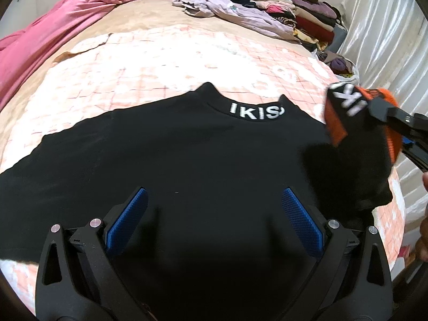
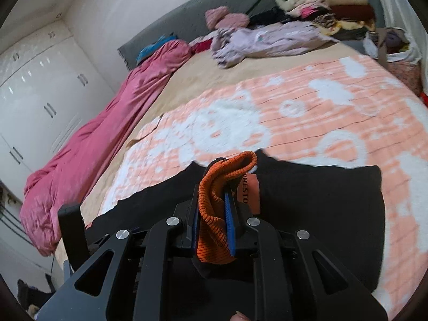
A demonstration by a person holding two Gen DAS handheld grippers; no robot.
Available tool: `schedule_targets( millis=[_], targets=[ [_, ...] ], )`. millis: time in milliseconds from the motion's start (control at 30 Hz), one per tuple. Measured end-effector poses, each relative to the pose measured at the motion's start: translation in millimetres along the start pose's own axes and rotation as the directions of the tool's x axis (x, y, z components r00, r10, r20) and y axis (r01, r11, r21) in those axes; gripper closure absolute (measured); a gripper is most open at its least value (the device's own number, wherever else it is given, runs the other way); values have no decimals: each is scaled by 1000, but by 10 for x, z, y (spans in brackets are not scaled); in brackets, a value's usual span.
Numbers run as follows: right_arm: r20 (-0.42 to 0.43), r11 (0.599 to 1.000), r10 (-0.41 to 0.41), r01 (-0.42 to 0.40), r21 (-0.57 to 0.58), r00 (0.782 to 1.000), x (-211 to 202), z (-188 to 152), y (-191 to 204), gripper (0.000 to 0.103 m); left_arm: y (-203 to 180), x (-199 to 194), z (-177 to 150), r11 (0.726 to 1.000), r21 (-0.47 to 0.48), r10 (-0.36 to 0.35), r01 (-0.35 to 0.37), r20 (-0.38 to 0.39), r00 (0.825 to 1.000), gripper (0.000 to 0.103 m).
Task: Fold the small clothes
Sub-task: 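Carry the sleeve across the chest with the right gripper and release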
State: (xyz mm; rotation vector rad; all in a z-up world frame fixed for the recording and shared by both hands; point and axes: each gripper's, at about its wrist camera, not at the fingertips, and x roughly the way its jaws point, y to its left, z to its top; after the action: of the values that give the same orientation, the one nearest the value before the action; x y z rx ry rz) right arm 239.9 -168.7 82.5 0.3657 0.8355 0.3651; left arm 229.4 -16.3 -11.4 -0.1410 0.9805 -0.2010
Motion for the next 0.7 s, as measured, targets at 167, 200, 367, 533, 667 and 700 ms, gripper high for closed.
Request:
schedule_targets(
  millis=[167, 200, 367, 533, 667, 700],
  targets=[
    [-60, 998, 52, -54, -19, 997, 271, -56, 182, 69, 114, -7, -21, 999, -23, -24, 24, -8, 1000, 9],
    [-65, 998, 61, -62, -21, 996, 298, -60, 199, 65, 119, -1, -29, 1000, -20, -19, 19, -9, 1000, 9],
    [-42, 999, 47, -47, -6, 998, 227, -117, 104, 64, 116, 12, -54, 998, -25, -62, 62, -13, 998, 9],
    [-20, 999, -42, 42, 26, 999, 57, -182, -263, 63, 101, 102, -20, 994, -51, -94, 92, -21, 995, 9],
    [6, 991, -123, 123, 46, 992, -105, -255, -568, 60, 222, 213, 58, 992, -123, -31, 26, -45, 999, 9],
    [10, 988, -145, 144, 47, 989, -133, -267, -629, 60, 251, 230, 79, 991, -135, -23, 17, -45, 999, 9]
  ],
)
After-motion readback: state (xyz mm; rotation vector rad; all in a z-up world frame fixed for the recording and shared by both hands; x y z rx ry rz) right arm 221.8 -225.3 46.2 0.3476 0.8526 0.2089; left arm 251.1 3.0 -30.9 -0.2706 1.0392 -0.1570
